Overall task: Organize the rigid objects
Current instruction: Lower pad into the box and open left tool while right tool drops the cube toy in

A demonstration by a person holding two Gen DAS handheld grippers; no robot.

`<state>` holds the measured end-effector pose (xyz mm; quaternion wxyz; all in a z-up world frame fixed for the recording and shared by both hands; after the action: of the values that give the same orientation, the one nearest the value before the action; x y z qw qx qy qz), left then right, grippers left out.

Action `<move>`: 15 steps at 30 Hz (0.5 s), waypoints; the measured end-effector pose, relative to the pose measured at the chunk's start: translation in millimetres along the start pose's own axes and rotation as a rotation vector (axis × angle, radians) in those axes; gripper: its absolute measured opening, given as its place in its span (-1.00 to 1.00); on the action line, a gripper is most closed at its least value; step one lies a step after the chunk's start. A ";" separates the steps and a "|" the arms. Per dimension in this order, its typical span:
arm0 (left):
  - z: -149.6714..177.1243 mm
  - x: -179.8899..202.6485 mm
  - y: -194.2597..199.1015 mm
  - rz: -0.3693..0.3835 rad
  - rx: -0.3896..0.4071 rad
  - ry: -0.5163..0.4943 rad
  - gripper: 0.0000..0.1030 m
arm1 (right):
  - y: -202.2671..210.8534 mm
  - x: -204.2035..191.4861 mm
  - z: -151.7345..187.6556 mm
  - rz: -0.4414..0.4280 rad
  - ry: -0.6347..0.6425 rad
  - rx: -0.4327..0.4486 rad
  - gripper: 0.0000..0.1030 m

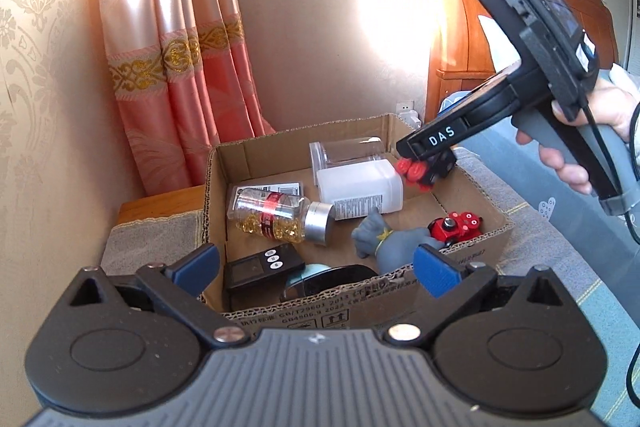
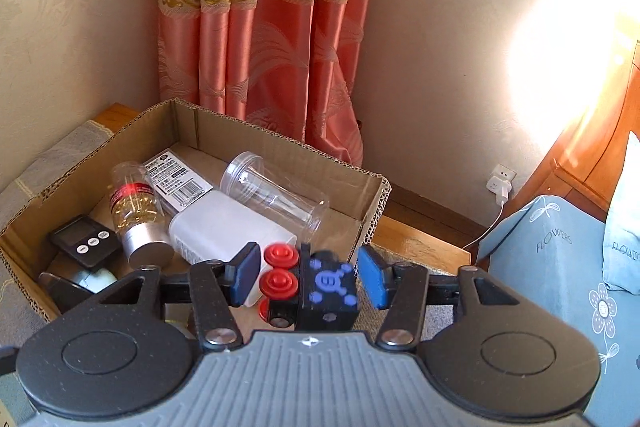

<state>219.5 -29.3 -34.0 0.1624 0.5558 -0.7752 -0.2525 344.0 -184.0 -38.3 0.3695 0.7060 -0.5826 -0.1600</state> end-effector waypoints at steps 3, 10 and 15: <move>2.1 -2.3 4.4 -0.049 0.001 0.006 0.99 | 12.5 1.2 -0.1 -0.019 -0.043 0.032 0.79; 3.5 -5.3 16.4 -0.108 -0.003 0.015 0.99 | 52.4 -5.3 14.9 0.063 -0.116 -0.051 1.00; 7.7 -5.0 26.0 -0.169 -0.051 0.044 0.99 | 80.4 -23.0 42.1 0.105 -0.155 -0.112 1.00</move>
<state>196.8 -16.3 -25.2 0.1718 0.6203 -0.7152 -0.2726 253.6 -180.4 -14.5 0.3703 0.6382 -0.6356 -0.2269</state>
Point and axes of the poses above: each gripper's, at about its wrist camera, not at the fingertips, and y roughly against the way its jaws point, x to its right, z to its underside, the point moved 6 cm from there along -y, roughly the way its jaws point, and after that the axes turned 2 degrees about y, right-handed, at the moved point
